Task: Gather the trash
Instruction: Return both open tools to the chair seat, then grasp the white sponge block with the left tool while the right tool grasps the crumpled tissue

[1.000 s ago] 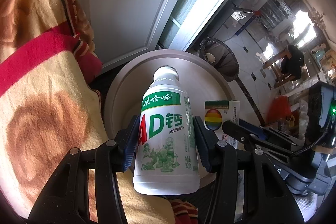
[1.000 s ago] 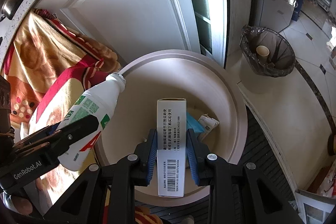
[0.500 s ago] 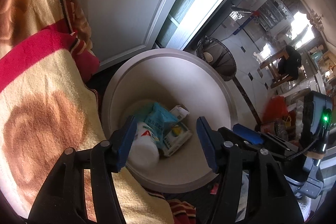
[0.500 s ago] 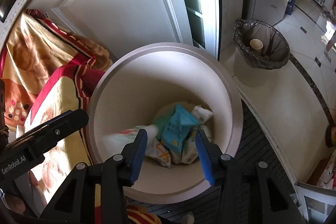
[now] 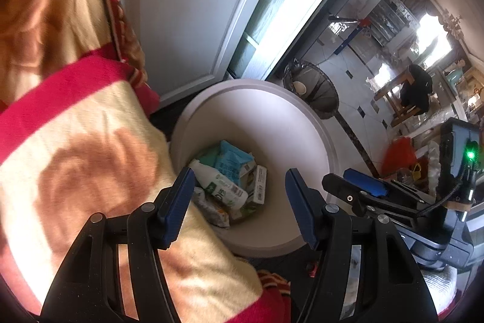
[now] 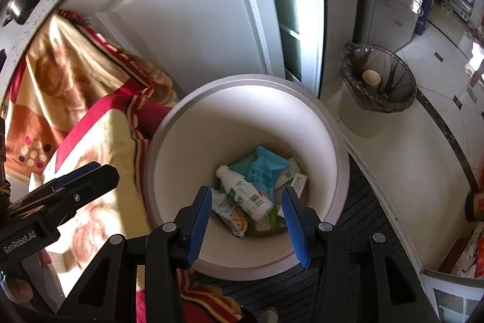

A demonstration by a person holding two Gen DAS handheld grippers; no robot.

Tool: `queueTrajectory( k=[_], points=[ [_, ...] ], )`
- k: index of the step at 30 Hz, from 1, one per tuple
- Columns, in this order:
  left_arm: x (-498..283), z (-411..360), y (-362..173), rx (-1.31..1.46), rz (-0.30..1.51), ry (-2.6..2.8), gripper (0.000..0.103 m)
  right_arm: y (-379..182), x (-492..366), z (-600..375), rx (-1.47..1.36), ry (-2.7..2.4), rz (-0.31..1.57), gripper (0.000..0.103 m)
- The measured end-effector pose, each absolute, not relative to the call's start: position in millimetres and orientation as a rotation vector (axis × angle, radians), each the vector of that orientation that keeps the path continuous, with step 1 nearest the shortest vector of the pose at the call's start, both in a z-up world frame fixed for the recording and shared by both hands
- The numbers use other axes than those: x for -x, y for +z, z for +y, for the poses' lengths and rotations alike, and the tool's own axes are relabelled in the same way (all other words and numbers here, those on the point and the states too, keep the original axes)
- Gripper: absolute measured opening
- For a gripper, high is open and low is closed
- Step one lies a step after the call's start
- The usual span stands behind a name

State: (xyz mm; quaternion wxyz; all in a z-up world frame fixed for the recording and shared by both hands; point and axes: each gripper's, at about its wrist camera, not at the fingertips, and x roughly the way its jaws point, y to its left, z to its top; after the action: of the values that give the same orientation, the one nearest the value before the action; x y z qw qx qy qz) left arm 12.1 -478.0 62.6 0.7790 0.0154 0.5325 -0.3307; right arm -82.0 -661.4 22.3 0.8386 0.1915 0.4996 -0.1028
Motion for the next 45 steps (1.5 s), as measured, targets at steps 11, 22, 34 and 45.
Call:
queueTrajectory(
  k=[11, 22, 34, 45],
  points=[
    [-1, -409, 99, -0.013, 1.062, -0.641, 0.061, 54, 71, -598, -0.329, -0.103, 1.013, 0.052],
    [4, -309, 117, 0.064, 1.036, -0.526, 0.061, 69, 55, -518, -0.237, 0.036, 1.005, 0.058],
    [-16, -139, 109, 0.278, 1.072, -0.288, 0.066, 73, 34, -418, -0.145, 0.266, 1.023, 0.063],
    [-83, -46, 69, 0.456, 1.151, -0.071, 0.069, 77, 1, -335, -0.016, 0.473, 1.026, 0.071]
  ],
)
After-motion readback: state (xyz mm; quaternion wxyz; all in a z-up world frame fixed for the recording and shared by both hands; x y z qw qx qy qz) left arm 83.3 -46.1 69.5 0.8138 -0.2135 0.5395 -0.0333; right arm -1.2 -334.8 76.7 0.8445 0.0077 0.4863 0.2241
